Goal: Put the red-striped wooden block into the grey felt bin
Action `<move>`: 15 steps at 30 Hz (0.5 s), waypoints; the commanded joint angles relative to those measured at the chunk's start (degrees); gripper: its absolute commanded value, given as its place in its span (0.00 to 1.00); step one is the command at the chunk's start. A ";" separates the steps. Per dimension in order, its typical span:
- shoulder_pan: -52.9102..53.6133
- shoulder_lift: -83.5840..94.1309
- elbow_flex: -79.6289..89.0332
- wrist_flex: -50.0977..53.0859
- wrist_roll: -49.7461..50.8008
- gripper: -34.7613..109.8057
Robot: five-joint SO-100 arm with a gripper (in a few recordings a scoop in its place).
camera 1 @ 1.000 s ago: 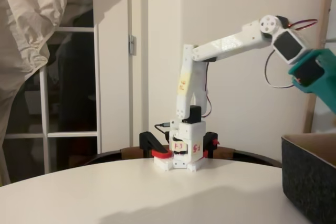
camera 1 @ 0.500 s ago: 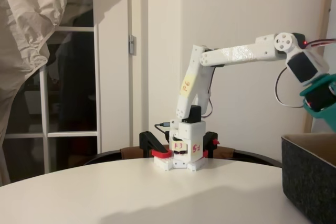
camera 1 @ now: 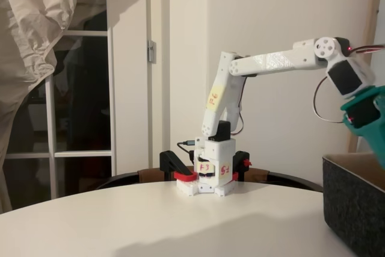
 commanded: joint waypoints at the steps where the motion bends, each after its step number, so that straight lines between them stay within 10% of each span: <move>1: -0.97 6.15 -2.29 4.39 0.00 0.38; 15: -2.64 22.94 0.70 17.23 4.39 0.38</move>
